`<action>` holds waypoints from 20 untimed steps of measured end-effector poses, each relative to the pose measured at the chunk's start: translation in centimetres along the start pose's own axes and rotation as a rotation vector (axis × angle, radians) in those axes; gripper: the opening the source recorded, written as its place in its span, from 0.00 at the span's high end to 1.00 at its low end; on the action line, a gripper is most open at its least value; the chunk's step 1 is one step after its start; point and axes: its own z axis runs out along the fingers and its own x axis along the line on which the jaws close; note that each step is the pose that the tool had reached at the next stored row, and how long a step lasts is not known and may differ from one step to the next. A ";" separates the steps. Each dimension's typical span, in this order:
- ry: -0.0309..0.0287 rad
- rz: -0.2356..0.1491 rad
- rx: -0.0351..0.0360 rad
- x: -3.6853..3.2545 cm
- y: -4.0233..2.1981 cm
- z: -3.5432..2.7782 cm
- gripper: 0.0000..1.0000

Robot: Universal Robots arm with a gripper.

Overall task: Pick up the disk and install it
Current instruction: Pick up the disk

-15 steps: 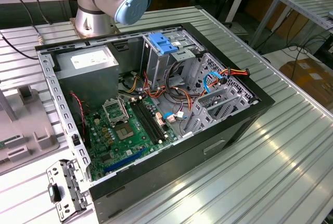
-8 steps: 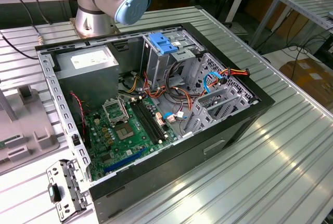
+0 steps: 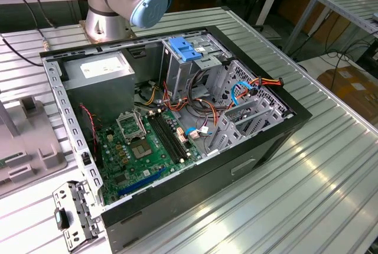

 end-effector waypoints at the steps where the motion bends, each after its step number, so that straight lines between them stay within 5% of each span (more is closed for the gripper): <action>1: -0.0002 0.000 0.0001 0.00 0.00 -0.04 0.63; 20: -0.0010 0.000 0.0000 -0.03 0.03 -0.78 0.63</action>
